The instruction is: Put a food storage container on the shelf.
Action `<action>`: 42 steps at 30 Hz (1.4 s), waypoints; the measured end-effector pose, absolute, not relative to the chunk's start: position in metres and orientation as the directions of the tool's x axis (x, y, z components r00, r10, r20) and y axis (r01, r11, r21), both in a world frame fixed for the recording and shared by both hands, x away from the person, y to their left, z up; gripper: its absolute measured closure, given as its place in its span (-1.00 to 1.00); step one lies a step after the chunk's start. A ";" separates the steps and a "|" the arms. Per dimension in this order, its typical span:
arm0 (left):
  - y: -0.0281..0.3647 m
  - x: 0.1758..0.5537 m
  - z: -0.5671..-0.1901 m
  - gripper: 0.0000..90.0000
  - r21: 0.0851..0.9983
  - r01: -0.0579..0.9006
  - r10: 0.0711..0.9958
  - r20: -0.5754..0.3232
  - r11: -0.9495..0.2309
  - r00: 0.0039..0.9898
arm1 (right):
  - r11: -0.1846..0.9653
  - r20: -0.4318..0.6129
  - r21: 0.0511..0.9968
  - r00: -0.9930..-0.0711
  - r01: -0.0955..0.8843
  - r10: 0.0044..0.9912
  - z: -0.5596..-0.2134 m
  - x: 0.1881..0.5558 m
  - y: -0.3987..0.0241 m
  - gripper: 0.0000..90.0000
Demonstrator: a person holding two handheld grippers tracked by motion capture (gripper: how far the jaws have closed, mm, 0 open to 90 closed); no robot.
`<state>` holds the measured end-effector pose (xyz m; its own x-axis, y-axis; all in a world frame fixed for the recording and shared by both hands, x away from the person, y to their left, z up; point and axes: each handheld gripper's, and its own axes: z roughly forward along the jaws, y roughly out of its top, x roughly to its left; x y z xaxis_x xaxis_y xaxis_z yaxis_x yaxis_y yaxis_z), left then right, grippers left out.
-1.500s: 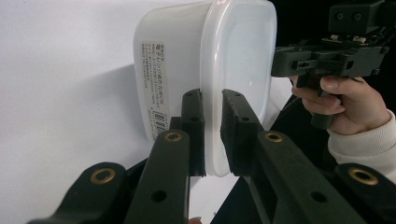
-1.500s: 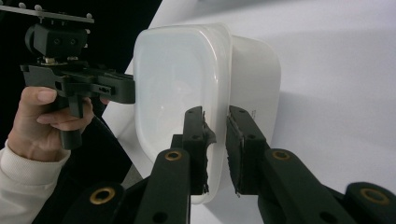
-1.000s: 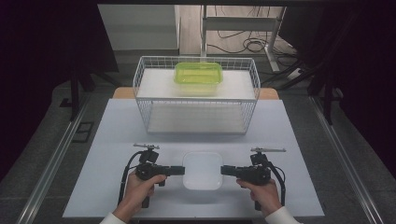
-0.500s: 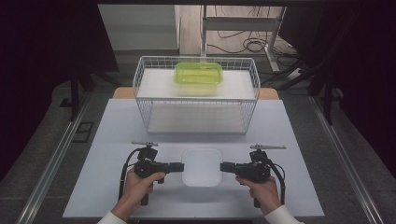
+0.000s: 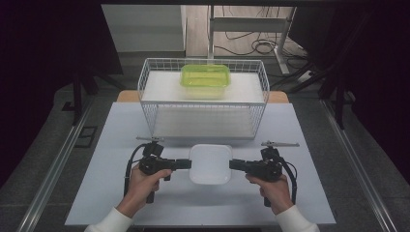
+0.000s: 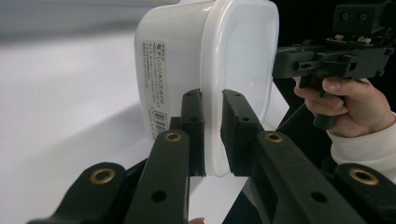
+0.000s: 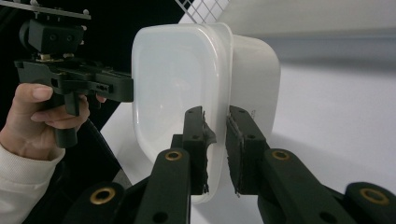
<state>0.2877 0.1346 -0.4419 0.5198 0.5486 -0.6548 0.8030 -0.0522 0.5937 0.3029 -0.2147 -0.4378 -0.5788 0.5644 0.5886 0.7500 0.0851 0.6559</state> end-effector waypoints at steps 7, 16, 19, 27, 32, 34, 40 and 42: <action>0.135 0.293 -0.423 0.78 0.626 0.779 0.542 -0.640 -0.045 0.545 | 0.084 0.566 0.692 -0.610 0.717 0.554 -0.420 0.309 -0.216 0.73; 0.137 0.301 -0.398 0.78 0.668 0.743 0.549 -0.608 -0.037 0.574 | 0.084 0.534 0.728 -0.639 0.681 0.554 -0.393 0.317 -0.213 0.72; 0.138 0.305 -0.390 0.78 0.677 0.735 0.553 -0.599 -0.036 0.579 | 0.084 0.521 0.741 -0.648 0.667 0.556 -0.384 0.319 -0.212 0.72; 0.142 0.316 -0.373 0.77 0.695 0.718 0.554 -0.587 -0.028 0.590 | 0.070 0.499 0.769 -0.666 0.635 0.555 -0.367 0.327 -0.207 0.73; 0.144 0.321 -0.364 0.77 0.707 0.707 0.554 -0.578 -0.028 0.600 | 0.070 0.491 0.776 -0.670 0.626 0.557 -0.358 0.333 -0.206 0.72; 0.144 0.323 -0.359 0.77 0.711 0.702 0.556 -0.573 -0.029 0.603 | 0.068 0.489 0.778 -0.671 0.624 0.557 -0.354 0.335 -0.205 0.72; 0.144 0.329 -0.340 0.77 0.731 0.681 0.559 -0.554 -0.027 0.617 | 0.070 0.464 0.799 -0.686 0.597 0.560 -0.336 0.343 -0.204 0.72; 0.144 0.331 -0.333 0.77 0.739 0.674 0.557 -0.550 -0.024 0.622 | 0.068 0.458 0.807 -0.695 0.586 0.554 -0.329 0.345 -0.205 0.72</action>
